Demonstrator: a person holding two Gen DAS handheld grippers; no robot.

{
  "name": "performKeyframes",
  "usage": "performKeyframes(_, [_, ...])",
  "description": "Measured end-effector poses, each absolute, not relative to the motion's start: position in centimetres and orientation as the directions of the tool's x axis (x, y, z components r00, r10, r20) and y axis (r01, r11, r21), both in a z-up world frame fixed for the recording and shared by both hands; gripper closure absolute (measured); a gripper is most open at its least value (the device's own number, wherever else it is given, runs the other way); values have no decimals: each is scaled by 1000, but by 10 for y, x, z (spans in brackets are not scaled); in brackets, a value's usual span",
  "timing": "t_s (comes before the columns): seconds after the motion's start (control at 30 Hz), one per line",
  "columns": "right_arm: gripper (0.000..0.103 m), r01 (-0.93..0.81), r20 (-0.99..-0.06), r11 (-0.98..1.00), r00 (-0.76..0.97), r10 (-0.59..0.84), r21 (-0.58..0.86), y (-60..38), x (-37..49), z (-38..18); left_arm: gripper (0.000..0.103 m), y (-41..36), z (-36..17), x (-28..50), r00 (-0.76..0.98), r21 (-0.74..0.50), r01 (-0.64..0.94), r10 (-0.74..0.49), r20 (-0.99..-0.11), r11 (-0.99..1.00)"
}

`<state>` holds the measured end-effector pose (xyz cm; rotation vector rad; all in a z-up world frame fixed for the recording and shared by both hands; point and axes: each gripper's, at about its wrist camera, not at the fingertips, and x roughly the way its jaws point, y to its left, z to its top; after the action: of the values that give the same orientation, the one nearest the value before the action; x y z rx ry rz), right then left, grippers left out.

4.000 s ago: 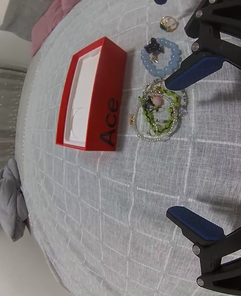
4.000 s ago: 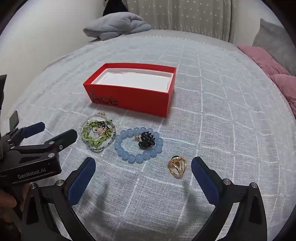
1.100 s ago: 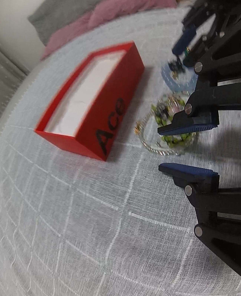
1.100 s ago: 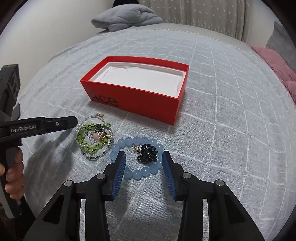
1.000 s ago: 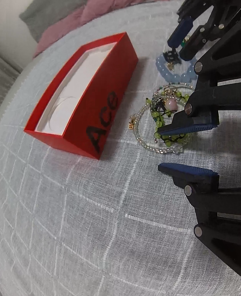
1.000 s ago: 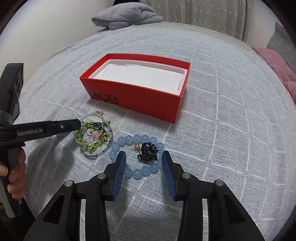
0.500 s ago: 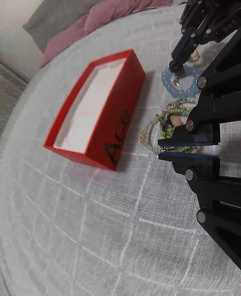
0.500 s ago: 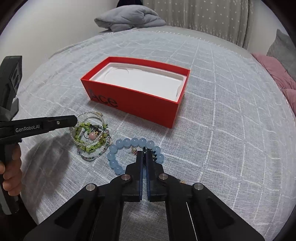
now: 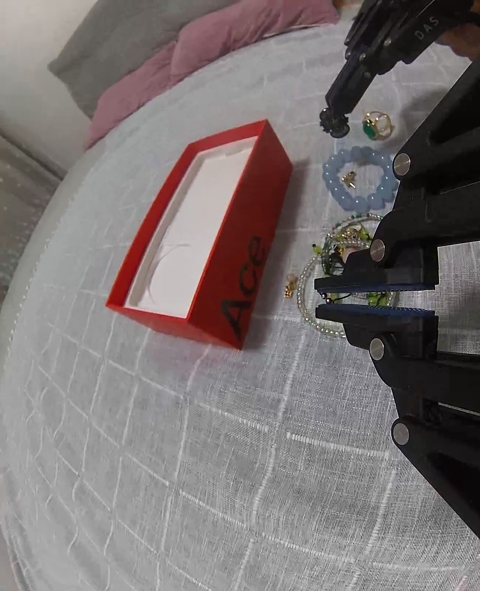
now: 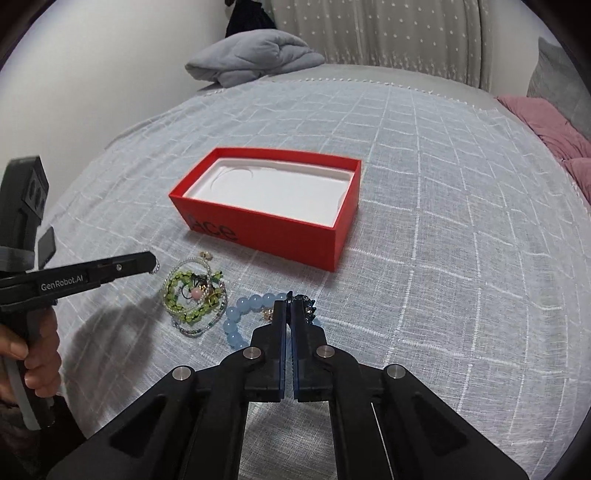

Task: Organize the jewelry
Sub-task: 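Grasp the black flower charm with the right tool while the left tool grasps the small silver ring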

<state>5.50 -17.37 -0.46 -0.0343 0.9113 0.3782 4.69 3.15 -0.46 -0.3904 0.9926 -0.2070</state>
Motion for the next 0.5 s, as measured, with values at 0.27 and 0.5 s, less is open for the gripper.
performKeyframes(0.27, [102, -343, -772, 930, 552, 316, 135, -173, 51, -1, 97, 38, -30, 52, 452, -442, -96, -356, -818, 892])
performKeyframes(0.5, [102, -329, -769, 931, 551, 324, 156, -179, 49, 0, 91, 36, -47, 59, 428, -465, -146, -368, -825, 873])
